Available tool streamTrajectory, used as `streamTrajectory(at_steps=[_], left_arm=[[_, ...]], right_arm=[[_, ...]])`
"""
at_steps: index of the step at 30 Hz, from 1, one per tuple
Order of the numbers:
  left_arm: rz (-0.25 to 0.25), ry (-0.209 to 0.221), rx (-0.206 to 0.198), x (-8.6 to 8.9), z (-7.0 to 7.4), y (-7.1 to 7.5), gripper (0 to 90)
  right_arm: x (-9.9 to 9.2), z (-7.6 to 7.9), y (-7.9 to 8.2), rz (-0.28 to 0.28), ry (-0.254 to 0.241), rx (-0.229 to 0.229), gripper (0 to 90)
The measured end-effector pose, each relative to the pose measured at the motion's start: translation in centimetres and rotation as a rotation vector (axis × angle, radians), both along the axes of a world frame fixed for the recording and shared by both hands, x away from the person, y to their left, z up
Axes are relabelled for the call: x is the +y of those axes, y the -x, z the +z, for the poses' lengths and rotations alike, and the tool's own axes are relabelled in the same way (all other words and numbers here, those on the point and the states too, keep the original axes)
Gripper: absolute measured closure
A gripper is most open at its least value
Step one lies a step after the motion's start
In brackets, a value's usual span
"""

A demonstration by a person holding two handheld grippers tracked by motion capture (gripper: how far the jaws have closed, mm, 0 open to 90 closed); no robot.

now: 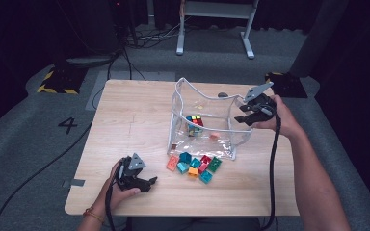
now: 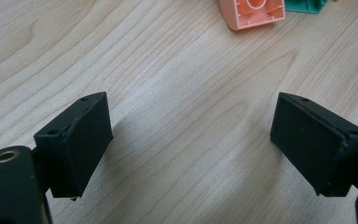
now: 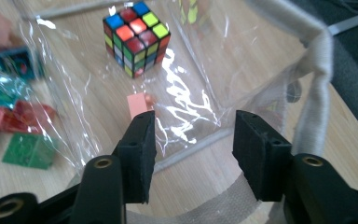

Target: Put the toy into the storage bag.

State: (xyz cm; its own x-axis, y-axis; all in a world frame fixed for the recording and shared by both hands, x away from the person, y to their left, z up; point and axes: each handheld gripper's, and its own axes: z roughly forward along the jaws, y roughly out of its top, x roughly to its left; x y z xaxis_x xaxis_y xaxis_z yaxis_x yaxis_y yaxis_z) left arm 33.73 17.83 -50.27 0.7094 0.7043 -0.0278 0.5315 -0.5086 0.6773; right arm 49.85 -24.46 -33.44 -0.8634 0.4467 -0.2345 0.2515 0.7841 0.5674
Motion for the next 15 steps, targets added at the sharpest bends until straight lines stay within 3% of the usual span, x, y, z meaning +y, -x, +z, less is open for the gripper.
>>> streamTrajectory(at_steps=[3, 10, 13, 15], left_arm=[[0.000, 0.000, 0.000, 0.0, 0.0, 0.0, 12.7], [0.000, 0.000, 0.000, 0.0, 0.0, 0.0, 12.7], [0.000, 0.000, 0.000, 0.0, 0.0, 0.0, 12.7], [0.001, 0.001, 0.002, 0.0, 0.0, 0.0, 12.7]], right_arm=[[-0.6, 0.5, 0.8, -0.023, -0.081, -0.010, 47.0], [-2.1, 1.5, 3.2, -0.039, -0.292, -0.086, 39.7], [-2.6, 1.7, 4.5, -0.039, -0.347, -0.095, 39.7], [-3.3, 1.7, 5.7, -0.006, -0.374, -0.108, 43.6]])
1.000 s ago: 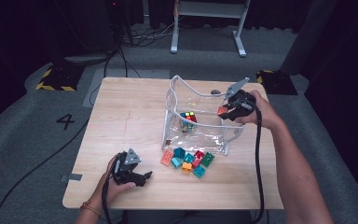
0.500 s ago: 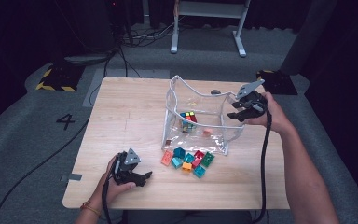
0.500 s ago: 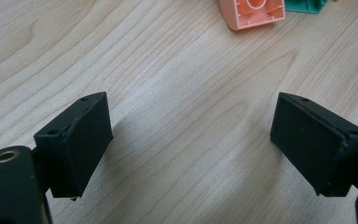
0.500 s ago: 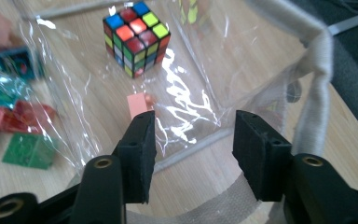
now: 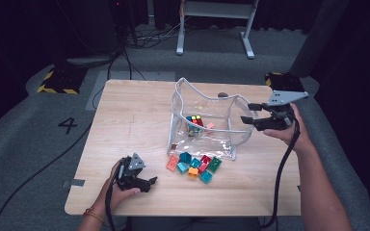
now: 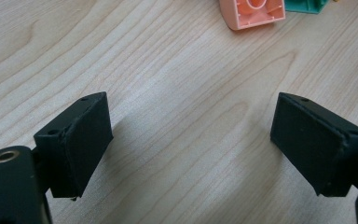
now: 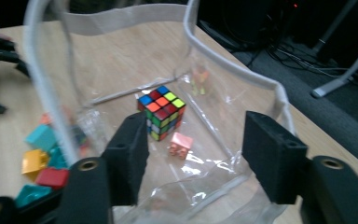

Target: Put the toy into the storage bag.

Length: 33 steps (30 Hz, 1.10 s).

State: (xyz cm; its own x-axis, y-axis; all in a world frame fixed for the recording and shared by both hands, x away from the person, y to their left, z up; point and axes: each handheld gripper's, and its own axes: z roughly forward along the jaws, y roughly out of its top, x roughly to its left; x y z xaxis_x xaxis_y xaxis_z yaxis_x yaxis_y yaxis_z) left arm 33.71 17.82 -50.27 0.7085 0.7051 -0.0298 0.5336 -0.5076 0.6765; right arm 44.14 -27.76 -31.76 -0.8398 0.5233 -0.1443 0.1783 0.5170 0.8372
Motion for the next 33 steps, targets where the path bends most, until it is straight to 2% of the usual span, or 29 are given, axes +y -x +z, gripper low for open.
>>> streamTrajectory(at_steps=[2, 4, 8, 10, 12, 14, 16, 18, 19, 21, 22, 23, 28, 33], left_arm=[[0.000, 0.001, 0.000, 0.0, 0.0, 0.0, 12.7], [-0.001, 0.001, 0.002, 0.0, 0.0, 0.0, 12.7], [-0.001, 0.000, 0.000, 0.0, 0.0, 0.0, 12.7], [0.001, 0.001, 0.001, 0.0, 0.0, 0.0, 12.7], [0.001, 0.001, 0.001, 0.0, 0.0, 0.0, 12.7], [0.001, 0.001, 0.001, 0.0, 0.0, 0.0, 12.7], [0.001, 0.002, 0.000, 0.0, 0.0, 0.0, 12.7], [0.001, 0.002, 0.000, 0.0, 0.0, 0.0, 12.7], [0.001, 0.002, 0.000, 0.0, 0.0, 0.0, 12.7], [0.001, 0.002, 0.000, 0.0, 0.0, 0.0, 12.7], [0.001, 0.002, 0.000, 0.0, 0.0, 0.0, 12.7], [0.001, 0.002, 0.000, 0.0, 0.0, 0.0, 12.7], [0.001, 0.002, 0.000, 0.0, 0.0, 0.0, 12.7], [0.001, 0.002, 0.001, 0.0, 0.0, 0.0, 12.7]], right_arm=[[-0.5, -0.1, 1.0, -0.001, -0.033, -0.004, 43.7], [-0.9, -0.2, 1.9, -0.008, -0.036, -0.017, 43.1], [-1.7, -0.5, 3.5, -0.012, -0.076, -0.032, 42.3], [-2.0, -0.9, 4.3, -0.014, -0.092, -0.049, 41.7], [-2.3, -1.5, 5.1, -0.006, -0.110, -0.041, 40.9], [-2.4, -2.2, 6.0, -0.016, -0.099, -0.051, 41.3], [-2.6, -3.1, 6.7, 0.004, -0.105, -0.037, 43.2], [-2.6, -4.1, 7.3, 0.000, -0.093, -0.045, 45.5], [-2.6, -4.7, 7.5, 0.006, -0.107, -0.026, 46.6], [-2.4, -5.9, 8.0, -0.002, -0.081, -0.025, 47.6], [-2.3, -6.6, 8.1, 0.005, -0.083, -0.022, 48.0], [-2.1, -7.2, 8.2, 0.018, -0.091, 0.003, 47.9], [-0.8, -9.9, 8.3, 0.042, -0.033, 0.021, 49.8], [1.1, -12.2, 8.0, 0.088, -0.005, 0.076, 48.8]])
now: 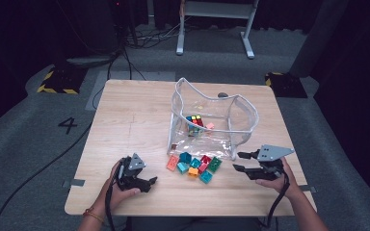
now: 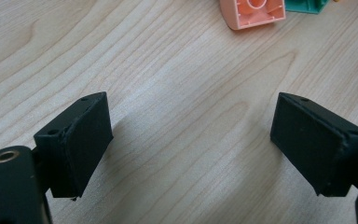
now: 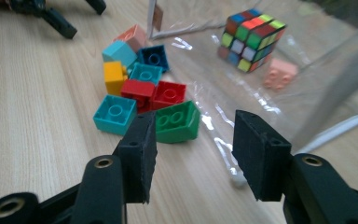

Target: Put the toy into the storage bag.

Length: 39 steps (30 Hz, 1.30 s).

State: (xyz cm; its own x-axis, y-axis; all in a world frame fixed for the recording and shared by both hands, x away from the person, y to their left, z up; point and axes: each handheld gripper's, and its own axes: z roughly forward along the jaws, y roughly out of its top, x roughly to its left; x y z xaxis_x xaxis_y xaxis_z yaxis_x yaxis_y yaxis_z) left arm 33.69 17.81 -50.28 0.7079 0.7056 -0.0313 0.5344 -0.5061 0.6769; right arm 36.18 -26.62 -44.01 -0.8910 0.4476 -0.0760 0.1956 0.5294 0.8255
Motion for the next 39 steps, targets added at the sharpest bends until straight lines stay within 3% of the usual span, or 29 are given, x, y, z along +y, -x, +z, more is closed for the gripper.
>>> streamTrajectory(at_steps=[4, 7, 10, 13, 14, 15, 16, 22, 25, 26, 28, 32, 33, 39], left_arm=[[0.000, 0.000, 0.000, 0.0, 0.0, 0.0, 12.7], [0.000, 0.000, -0.001, 0.0, 0.0, 0.0, 12.7], [0.000, 0.000, 0.000, 0.0, 0.0, 0.0, 12.7], [0.000, -0.001, 0.001, 0.0, 0.0, 0.0, 12.7], [-0.001, -0.001, 0.001, 0.0, 0.0, 0.0, 12.7], [-0.001, 0.000, 0.001, 0.0, 0.0, 0.0, 12.7], [-0.001, -0.001, 0.001, 0.0, 0.0, 0.0, 12.7], [-0.001, -0.001, 0.001, 0.0, 0.0, 0.0, 12.7], [-0.002, -0.001, 0.000, 0.0, 0.0, 0.0, 12.7], [-0.002, -0.001, 0.000, 0.0, 0.0, 0.0, 12.7], [-0.002, -0.001, 0.000, 0.0, 0.0, 0.0, 12.7], [-0.001, 0.003, 0.001, 0.0, 0.0, 0.0, 12.7], [-0.001, 0.002, 0.000, 0.0, 0.0, 0.0, 12.7], [-0.001, 0.001, -0.001, 0.0, 0.0, 0.0, 12.7]], right_arm=[[1.7, -1.9, -0.5, 0.022, 0.026, 0.051, 43.2], [2.8, -2.9, -0.8, 0.013, 0.053, 0.043, 43.2], [3.4, -3.6, -1.4, 0.011, 0.026, 0.038, 39.6], [3.9, -4.1, -1.8, -0.012, 0.019, 0.100, 34.5], [4.0, -4.3, -1.9, -0.037, 0.024, 0.102, 34.1], [4.2, -4.4, -2.3, -0.026, 0.010, 0.087, 34.1], [4.3, -4.5, -2.4, -0.018, 0.000, 0.110, 34.0], [5.6, -5.2, -2.6, -0.043, 0.046, 0.107, 34.2], [5.8, -5.6, -2.9, -0.056, 0.059, 0.131, 33.4], [5.8, -5.8, -3.1, -0.049, 0.075, 0.110, 33.1], [6.1, -6.2, -3.3, -0.054, 0.066, 0.144, 33.8], [6.3, -6.2, -3.2, -0.050, 0.081, 0.120, 36.0], [6.4, -6.3, -3.2, -0.057, 0.073, 0.120, 39.5], [6.5, -6.3, -3.2, -0.067, 0.057, 0.132, 40.9]])
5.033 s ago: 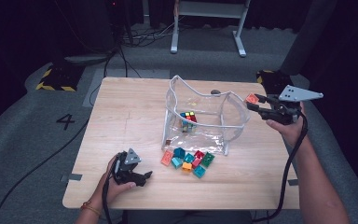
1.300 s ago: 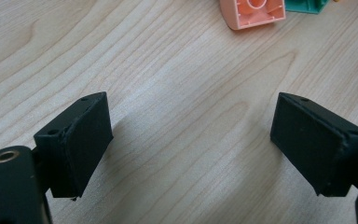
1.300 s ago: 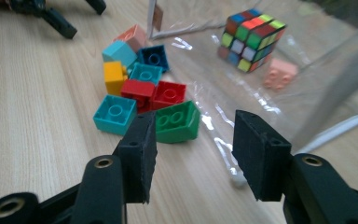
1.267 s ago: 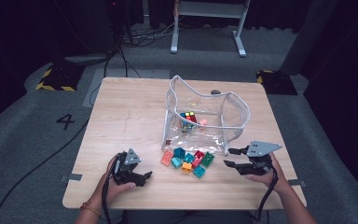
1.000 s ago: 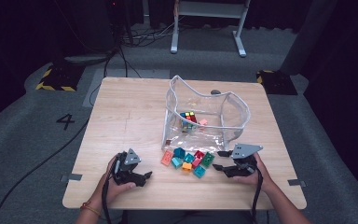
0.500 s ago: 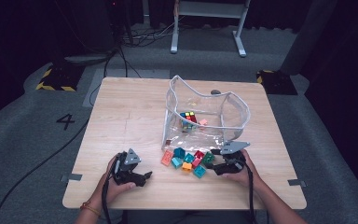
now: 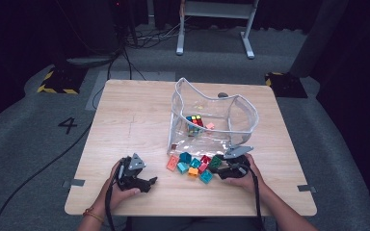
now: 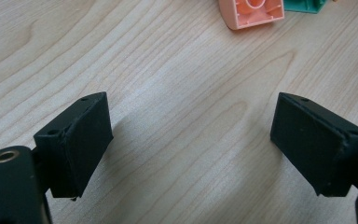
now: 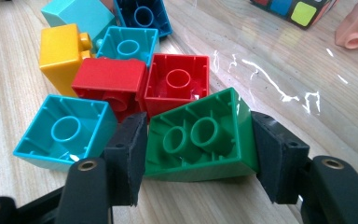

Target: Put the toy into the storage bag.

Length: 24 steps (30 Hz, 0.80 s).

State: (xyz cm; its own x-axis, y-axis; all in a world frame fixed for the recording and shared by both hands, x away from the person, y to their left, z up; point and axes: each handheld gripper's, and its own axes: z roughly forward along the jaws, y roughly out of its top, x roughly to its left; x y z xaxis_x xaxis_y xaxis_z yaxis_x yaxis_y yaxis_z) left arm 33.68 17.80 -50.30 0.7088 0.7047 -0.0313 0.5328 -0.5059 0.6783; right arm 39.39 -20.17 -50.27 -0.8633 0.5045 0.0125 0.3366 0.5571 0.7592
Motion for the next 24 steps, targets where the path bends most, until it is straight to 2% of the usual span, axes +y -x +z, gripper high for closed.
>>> streamTrajectory(at_steps=[1, 6, 12, 14, 16, 19, 21, 24], left_arm=[[0.000, 0.001, -0.001, 0.0, 0.0, 0.0, 12.7], [0.001, 0.002, -0.002, 0.0, 0.0, 0.0, 12.7], [0.002, 0.003, 0.000, 0.0, 0.0, 0.0, 12.7], [0.001, 0.002, -0.002, 0.0, 0.0, 0.0, 12.7], [-0.002, -0.002, 0.001, 0.0, 0.0, 0.0, 12.7], [-0.007, -0.002, 0.002, 0.0, 0.0, -0.1, 12.6], [-0.007, -0.003, 0.002, 0.0, 0.0, -0.1, 12.6], [-0.007, -0.002, 0.002, 0.0, 0.0, -0.1, 12.6]], right_arm=[[-0.2, 0.0, -0.1, 0.006, 0.014, -0.013, 40.9], [-0.6, 0.3, 0.1, 0.008, -0.023, -0.008, 40.9], [-1.5, 0.8, 0.4, 0.013, -0.021, -0.019, 41.0], [-1.9, 1.1, 0.7, 0.012, -0.021, -0.014, 41.0], [-2.3, 1.5, 0.8, 0.010, -0.006, -0.040, 41.0], [-2.9, 2.1, 1.2, -0.003, -0.017, -0.017, 41.0], [-3.4, 2.5, 1.2, 0.015, -0.031, -0.051, 41.1], [-4.3, 3.1, 1.4, 0.018, -0.040, -0.046, 41.1]])
